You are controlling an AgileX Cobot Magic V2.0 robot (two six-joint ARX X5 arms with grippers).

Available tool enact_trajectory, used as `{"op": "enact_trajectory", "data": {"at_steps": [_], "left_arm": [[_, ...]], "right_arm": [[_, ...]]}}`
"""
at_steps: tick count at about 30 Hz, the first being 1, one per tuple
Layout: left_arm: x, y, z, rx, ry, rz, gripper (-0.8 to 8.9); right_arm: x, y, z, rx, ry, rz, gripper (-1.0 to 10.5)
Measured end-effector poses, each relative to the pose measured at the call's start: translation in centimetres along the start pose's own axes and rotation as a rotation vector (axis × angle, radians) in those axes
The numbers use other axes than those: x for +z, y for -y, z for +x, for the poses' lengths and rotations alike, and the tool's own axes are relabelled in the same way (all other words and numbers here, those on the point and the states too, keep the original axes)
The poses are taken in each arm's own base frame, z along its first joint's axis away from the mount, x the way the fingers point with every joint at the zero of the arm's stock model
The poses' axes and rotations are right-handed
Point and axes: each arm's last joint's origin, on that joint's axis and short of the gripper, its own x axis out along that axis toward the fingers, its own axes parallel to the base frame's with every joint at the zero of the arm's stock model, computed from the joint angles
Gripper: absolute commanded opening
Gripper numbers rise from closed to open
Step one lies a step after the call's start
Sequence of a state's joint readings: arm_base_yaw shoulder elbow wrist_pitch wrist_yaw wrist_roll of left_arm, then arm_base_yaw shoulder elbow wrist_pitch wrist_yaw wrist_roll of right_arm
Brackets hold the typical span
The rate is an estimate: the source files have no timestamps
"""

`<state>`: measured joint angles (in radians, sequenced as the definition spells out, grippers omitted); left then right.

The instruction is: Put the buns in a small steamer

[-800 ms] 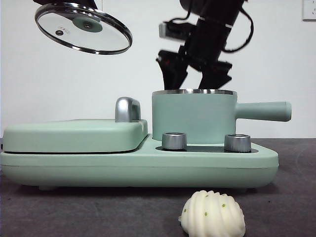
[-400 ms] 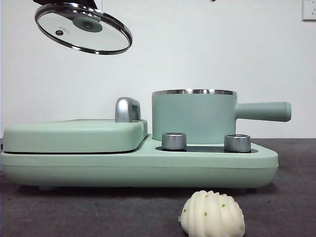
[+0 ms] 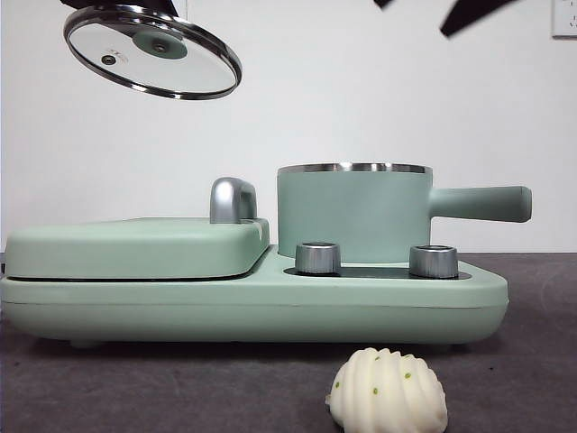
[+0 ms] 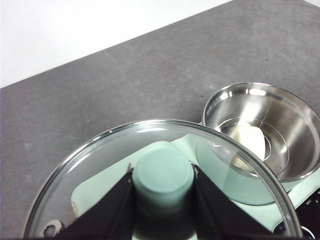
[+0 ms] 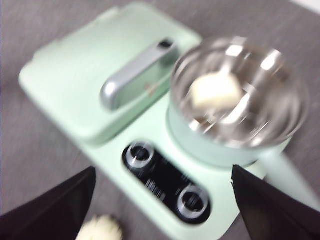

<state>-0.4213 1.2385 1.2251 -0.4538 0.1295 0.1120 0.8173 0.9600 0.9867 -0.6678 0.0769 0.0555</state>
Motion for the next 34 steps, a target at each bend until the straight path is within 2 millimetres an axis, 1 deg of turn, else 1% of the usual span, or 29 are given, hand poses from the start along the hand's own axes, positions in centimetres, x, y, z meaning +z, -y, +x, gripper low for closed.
{"op": "enact_trajectory", "data": {"at_steps": [3, 6, 14, 18, 20, 28, 34], "left_arm": [[0.0, 0.0, 0.0, 0.0, 0.0, 0.0, 0.15], [0.0, 0.0, 0.0, 0.0, 0.0, 0.0, 0.15], [0.0, 0.0, 0.0, 0.0, -0.001, 0.0, 0.15], [-0.1, 0.0, 0.0, -0.002, -0.014, -0.002, 0.15], [-0.2, 0.0, 0.0, -0.001, -0.016, -0.002, 0.15], [-0.2, 0.0, 0.0, -0.002, -0.016, -0.002, 0.15], [-0.1, 0.0, 0.0, -0.002, -0.015, -0.002, 0.15]], "right_arm": [[-1.8, -0.7, 0.2, 0.03, -0.03, -0.024, 4.3], [-2.9, -1.5, 0.5, 0.068, -0.053, -0.057, 4.3], [-5.0, -4.4, 1.3, 0.221, -0.089, -0.171, 4.3], [-5.4, -5.1, 1.5, 0.259, -0.064, -0.198, 4.3], [-5.9, -5.3, 1.8, 0.264, -0.073, -0.204, 4.3], [-9.0, -5.6, 5.0, 0.246, -0.219, -0.232, 4.3], [-9.4, -6.3, 7.2, 0.243, -0.235, -0.235, 4.3]]}}
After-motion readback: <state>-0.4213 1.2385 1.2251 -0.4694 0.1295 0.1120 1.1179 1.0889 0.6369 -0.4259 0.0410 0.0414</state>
